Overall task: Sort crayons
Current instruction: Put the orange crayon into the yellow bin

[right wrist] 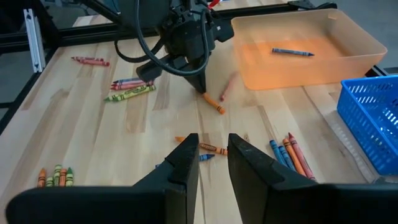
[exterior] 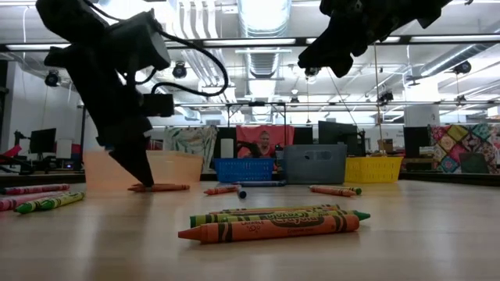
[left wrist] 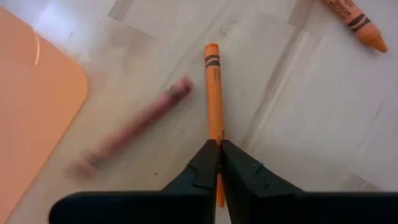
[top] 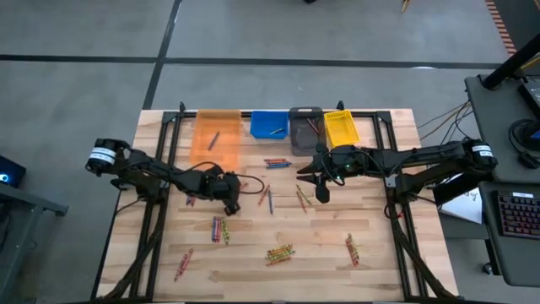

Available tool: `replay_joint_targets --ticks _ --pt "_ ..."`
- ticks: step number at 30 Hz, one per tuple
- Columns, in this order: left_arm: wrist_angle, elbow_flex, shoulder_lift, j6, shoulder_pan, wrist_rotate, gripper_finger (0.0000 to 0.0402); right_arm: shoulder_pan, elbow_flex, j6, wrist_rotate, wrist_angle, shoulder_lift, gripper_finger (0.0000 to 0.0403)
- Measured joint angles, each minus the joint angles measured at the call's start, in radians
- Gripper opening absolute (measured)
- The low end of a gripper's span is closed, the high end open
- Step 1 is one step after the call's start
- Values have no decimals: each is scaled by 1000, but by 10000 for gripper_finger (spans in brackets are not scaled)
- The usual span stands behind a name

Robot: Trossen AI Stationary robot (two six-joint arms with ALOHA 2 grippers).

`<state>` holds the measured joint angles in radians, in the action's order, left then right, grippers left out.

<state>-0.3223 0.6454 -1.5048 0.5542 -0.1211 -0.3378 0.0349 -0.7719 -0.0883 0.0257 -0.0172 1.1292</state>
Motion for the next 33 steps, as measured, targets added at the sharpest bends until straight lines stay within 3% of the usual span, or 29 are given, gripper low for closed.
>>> replay_joint_targets --ticks 24,29,33 --pt "-74 48 42 -10 -10 43 0 0 0 13 0 -1 1 71" --pt "59 48 54 -7 -12 45 0 0 0 13 0 -1 1 75" --pt "202 48 35 -47 -37 147 7 0 0 11 0 -2 1 70"
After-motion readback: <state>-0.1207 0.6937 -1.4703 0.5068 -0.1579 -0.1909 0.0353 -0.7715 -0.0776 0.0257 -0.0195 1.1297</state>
